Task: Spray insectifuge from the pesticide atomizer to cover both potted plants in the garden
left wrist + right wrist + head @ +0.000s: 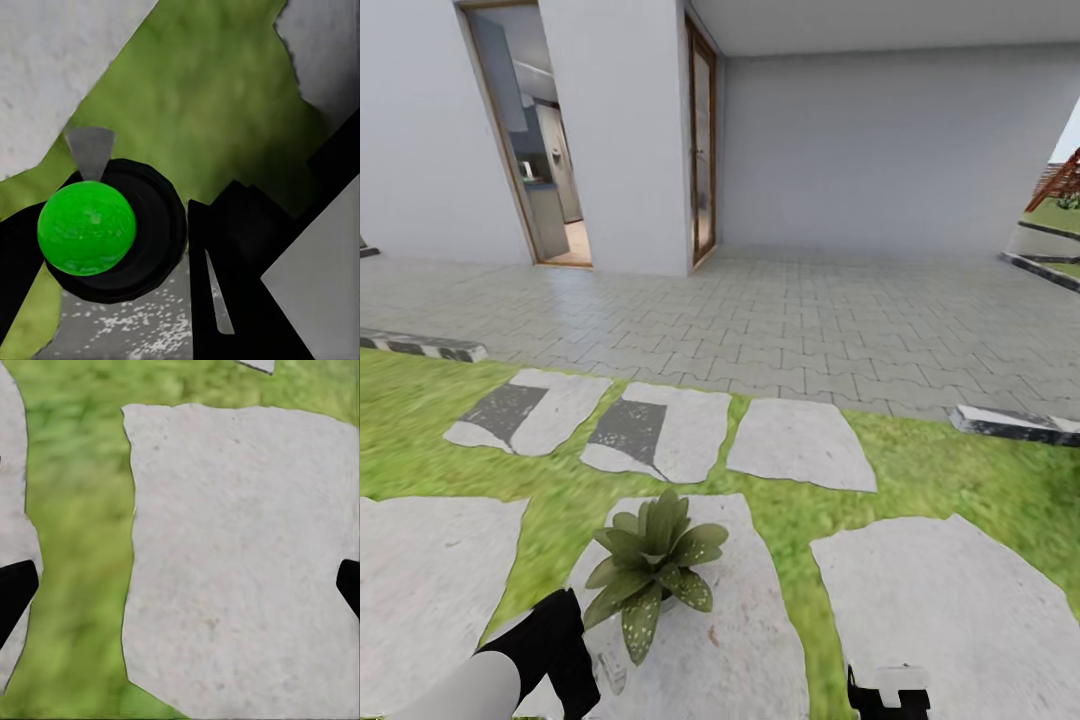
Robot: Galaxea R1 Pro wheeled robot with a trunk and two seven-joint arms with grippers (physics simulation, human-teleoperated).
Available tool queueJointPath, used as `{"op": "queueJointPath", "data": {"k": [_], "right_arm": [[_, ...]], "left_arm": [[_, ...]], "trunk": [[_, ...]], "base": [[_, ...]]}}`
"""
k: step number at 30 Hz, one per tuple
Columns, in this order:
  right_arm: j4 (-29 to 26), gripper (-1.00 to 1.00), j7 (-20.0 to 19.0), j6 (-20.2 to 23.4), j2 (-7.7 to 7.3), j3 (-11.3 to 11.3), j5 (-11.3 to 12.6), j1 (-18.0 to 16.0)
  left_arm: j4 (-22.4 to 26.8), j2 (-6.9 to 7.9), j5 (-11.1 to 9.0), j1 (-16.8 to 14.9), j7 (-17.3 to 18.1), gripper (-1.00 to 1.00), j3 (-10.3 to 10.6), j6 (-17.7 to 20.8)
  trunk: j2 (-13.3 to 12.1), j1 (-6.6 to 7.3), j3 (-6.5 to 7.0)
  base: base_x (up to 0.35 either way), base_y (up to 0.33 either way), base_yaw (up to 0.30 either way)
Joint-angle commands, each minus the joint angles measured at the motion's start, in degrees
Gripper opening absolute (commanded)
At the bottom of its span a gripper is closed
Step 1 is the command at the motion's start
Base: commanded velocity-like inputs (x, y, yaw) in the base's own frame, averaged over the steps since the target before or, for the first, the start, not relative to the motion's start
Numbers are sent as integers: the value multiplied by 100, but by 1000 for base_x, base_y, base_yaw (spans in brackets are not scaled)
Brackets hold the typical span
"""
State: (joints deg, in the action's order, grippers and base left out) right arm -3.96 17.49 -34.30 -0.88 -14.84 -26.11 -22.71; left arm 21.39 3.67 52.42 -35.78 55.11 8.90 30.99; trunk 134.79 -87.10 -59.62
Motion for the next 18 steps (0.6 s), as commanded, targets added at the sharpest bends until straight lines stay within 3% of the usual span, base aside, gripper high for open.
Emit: {"op": "queueJointPath", "data": {"k": [1,12,18], "right_arm": [[9,100,35,-13,0,-28,-61,-5],[9,100,35,-15,0,-25,-61,-5],[9,100,35,-11,0,-27,-61,-5]], "left_arm": [[15,3,14,1,35,-100,9,38],[31,54,-31,-61,38,-100,-2,76],[32,37,-38,-95,64,-100,6,69]], "trunk": [[2,4,-5],[2,4,-5],[2,4,-5]], "base": [[-219,134,-201],[-22,14,-40],[-181,121,0]]}}
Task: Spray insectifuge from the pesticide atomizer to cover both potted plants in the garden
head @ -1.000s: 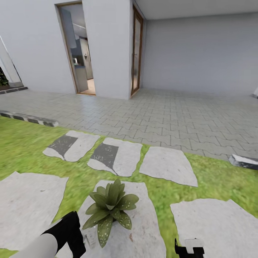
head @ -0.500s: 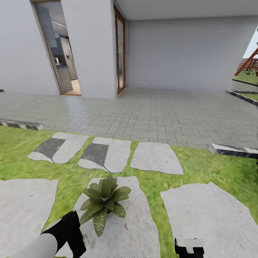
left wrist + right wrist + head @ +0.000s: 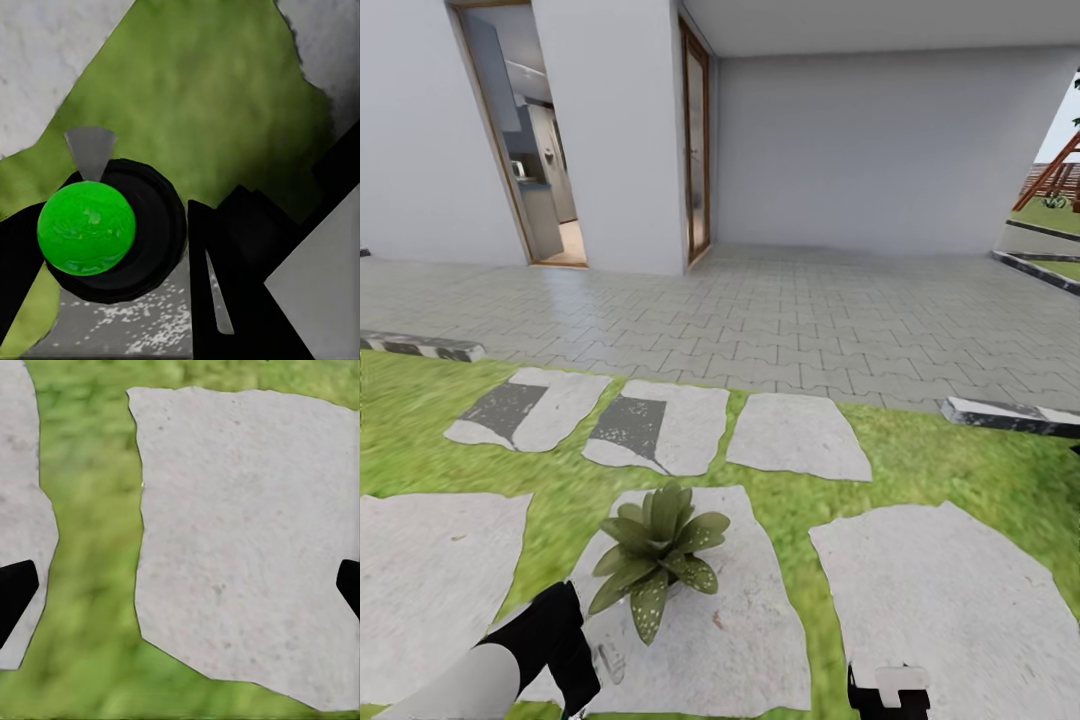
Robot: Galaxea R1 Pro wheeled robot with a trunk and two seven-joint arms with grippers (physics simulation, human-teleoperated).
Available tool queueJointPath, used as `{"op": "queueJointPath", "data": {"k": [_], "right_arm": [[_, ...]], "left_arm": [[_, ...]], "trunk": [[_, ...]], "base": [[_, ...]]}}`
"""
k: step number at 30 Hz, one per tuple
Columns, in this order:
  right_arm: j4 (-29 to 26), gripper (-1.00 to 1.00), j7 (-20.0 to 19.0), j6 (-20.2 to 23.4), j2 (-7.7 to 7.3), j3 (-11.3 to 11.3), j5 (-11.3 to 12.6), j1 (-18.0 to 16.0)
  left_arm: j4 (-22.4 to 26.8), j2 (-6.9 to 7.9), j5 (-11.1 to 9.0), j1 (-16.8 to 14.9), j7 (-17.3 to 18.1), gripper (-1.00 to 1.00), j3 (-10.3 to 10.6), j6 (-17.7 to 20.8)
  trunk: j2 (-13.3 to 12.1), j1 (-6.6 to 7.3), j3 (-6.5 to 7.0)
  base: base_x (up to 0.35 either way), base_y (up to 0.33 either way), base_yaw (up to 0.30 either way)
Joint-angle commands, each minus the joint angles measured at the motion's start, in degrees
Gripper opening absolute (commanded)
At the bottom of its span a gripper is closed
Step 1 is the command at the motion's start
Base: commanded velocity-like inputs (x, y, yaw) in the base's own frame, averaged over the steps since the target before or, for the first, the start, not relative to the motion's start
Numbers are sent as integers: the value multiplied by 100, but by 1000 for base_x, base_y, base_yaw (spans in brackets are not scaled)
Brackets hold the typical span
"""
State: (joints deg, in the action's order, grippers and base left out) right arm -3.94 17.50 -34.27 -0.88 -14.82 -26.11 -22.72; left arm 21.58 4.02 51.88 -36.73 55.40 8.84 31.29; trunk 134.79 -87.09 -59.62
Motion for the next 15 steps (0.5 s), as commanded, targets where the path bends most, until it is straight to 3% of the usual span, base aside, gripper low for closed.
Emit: {"op": "queueJointPath", "data": {"k": [1,5,8,10,13,15], "right_arm": [[6,100,33,-12,0,-29,-61,-4],[0,100,21,-10,0,-29,-71,-4],[-8,100,4,-9,16,-19,-77,-4],[-15,100,-9,-9,31,-12,-82,-4],[-25,100,-17,-2,59,-12,-86,-4],[-24,100,-18,-1,66,-12,-87,-4]], "left_arm": [[13,9,17,-11,49,-100,12,55],[99,6,60,-116,207,-100,26,91],[362,14,100,-384,852,-100,43,103],[520,6,293,-621,1372,-100,44,117],[664,-38,670,-866,1788,-100,33,140],[768,-58,756,-986,2007,-100,25,146]], "trunk": [[2,3,-5],[2,3,-5],[2,3,-5],[2,3,-5],[2,3,-5],[2,3,-5]], "base": [[-60,42,0],[-21,15,0],[-3,2,0],[0,0,0],[0,0,0],[0,0,0]]}}
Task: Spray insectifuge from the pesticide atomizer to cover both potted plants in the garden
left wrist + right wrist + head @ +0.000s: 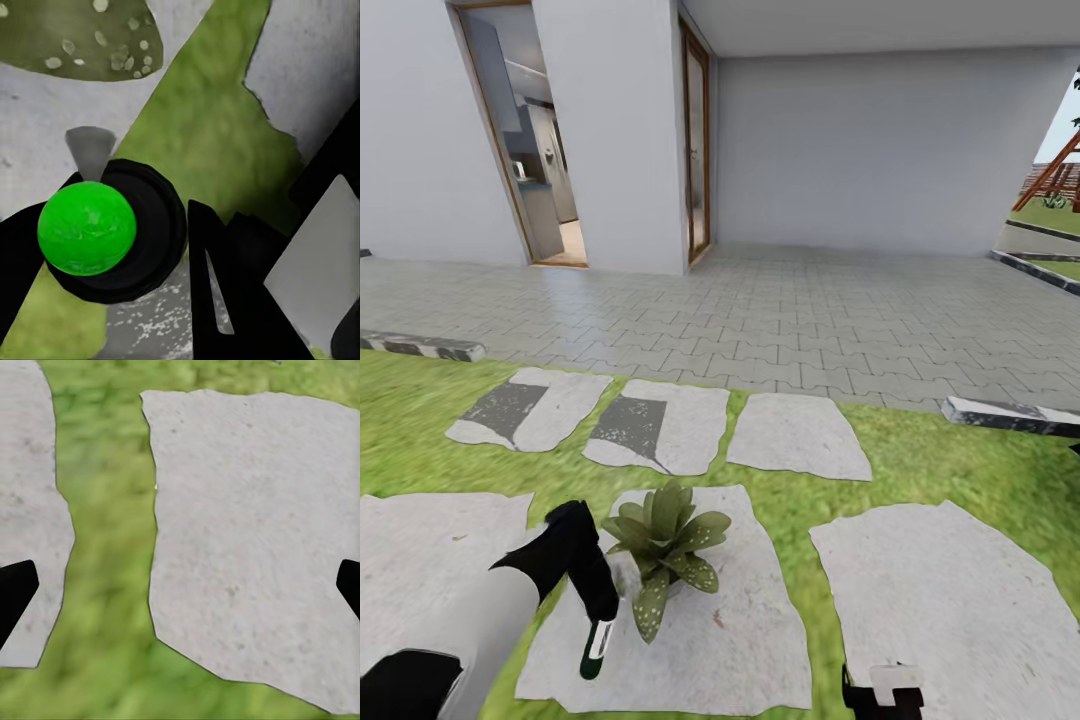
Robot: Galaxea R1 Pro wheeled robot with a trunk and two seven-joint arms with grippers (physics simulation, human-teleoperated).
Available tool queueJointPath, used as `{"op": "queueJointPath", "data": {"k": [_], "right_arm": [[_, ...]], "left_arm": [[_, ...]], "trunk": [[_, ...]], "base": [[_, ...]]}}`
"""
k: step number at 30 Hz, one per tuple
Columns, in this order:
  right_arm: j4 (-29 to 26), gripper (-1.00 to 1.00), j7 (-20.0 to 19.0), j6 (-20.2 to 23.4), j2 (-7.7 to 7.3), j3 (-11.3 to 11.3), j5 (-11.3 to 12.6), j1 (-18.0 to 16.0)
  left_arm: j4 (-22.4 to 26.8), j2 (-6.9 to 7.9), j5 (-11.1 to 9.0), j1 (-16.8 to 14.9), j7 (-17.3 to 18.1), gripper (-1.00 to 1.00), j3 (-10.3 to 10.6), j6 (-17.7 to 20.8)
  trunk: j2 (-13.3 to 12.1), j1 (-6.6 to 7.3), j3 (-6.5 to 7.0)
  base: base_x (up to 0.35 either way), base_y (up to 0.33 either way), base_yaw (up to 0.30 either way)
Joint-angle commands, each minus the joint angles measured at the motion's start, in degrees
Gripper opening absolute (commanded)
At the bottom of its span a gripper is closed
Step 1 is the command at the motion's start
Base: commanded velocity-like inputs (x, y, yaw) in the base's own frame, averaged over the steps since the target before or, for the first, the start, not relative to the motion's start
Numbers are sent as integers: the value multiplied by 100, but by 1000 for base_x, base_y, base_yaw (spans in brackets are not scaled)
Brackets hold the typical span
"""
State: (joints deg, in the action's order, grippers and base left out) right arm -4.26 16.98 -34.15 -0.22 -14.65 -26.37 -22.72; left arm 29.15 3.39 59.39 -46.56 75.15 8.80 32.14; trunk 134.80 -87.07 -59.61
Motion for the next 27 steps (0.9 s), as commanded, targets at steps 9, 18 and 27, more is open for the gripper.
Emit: {"op": "queueJointPath", "data": {"k": [9,18,27], "right_arm": [[29,100,33,-13,-4,-28,-61,-4],[39,100,42,-13,-21,-29,-70,-4],[48,100,42,-13,-30,-29,-70,-4]], "left_arm": [[360,-26,65,-511,493,-100,51,698],[370,-116,966,-847,1320,-100,47,716],[261,-177,1806,-1290,1485,-100,52,749]], "trunk": [[2,1,-5],[2,1,-5],[2,1,-5]], "base": [[0,0,0],[0,0,0],[0,0,0]]}}
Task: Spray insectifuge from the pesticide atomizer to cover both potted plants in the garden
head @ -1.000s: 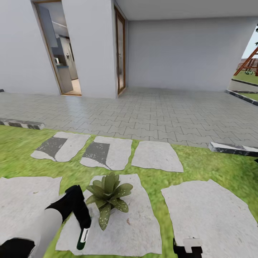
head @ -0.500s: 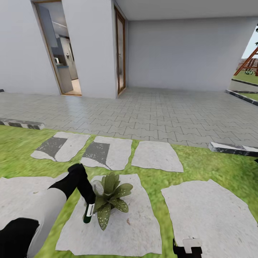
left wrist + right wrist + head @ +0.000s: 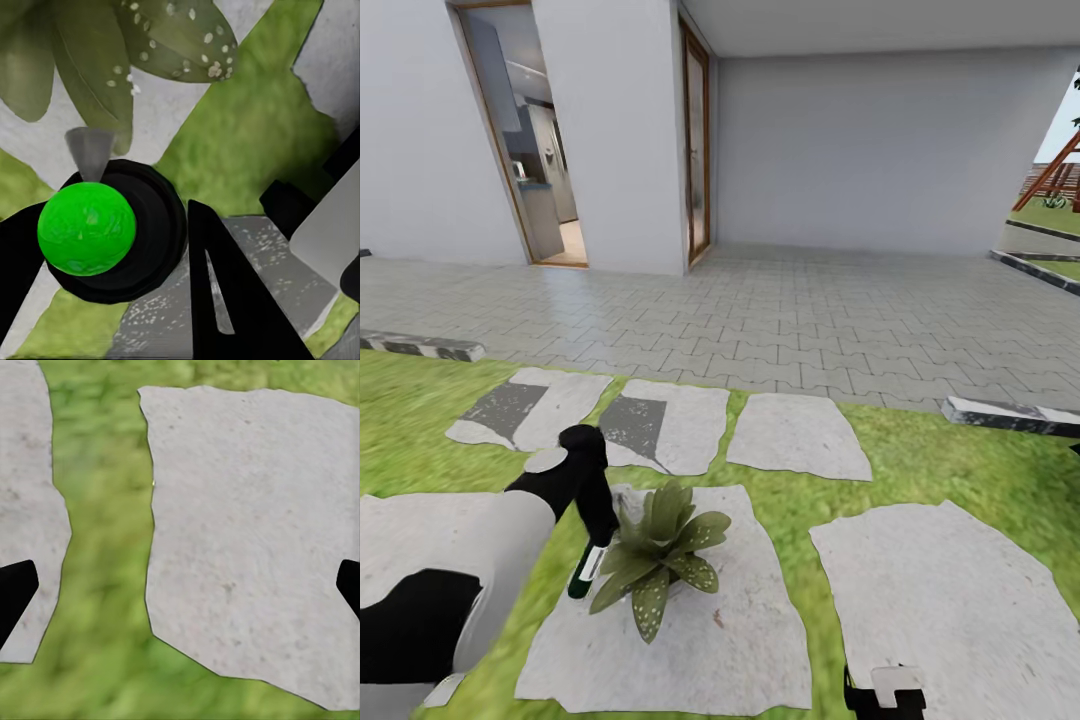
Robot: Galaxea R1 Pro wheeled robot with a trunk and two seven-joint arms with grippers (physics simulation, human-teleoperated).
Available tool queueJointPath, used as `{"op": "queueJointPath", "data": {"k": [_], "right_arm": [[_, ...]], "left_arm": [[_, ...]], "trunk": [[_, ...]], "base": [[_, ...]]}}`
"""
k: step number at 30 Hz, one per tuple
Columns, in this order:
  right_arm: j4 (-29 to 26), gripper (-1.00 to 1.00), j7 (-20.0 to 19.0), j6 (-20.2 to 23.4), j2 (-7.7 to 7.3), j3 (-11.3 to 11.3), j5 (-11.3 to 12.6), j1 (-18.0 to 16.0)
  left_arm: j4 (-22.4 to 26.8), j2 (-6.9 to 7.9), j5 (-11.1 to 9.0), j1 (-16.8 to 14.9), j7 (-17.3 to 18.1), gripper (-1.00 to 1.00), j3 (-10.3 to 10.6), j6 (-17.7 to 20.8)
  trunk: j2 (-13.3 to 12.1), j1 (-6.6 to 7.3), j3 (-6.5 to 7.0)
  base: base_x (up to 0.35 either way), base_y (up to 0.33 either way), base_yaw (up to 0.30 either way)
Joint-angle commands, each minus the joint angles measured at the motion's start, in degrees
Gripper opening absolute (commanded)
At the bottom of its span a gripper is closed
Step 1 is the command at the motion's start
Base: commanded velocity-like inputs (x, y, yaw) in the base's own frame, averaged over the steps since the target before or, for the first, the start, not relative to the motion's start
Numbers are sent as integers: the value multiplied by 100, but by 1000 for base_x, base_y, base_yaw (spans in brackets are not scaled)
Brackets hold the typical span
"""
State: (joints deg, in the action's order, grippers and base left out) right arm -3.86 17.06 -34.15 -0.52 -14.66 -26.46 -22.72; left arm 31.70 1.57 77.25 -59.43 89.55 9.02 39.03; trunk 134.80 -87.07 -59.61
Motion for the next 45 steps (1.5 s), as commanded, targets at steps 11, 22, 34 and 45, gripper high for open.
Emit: {"op": "queueJointPath", "data": {"k": [11,22,34,45], "right_arm": [[98,100,44,-13,-1,-30,-52,-4],[99,100,43,-16,0,-28,-52,-4],[96,100,60,-21,0,-30,-52,-4],[96,100,60,-21,-8,-30,-52,-4]], "left_arm": [[-33,-184,450,-327,45,-100,168,65],[-41,-288,449,-305,45,-100,287,69],[-34,-333,458,303,45,-100,818,58],[25,-341,452,276,45,-100,829,63]], "trunk": [[2,1,-5],[2,1,-5],[2,1,-5],[2,1,-5]], "base": [[5,4,0],[150,235,-126],[3,69,-106],[0,137,-228]]}}
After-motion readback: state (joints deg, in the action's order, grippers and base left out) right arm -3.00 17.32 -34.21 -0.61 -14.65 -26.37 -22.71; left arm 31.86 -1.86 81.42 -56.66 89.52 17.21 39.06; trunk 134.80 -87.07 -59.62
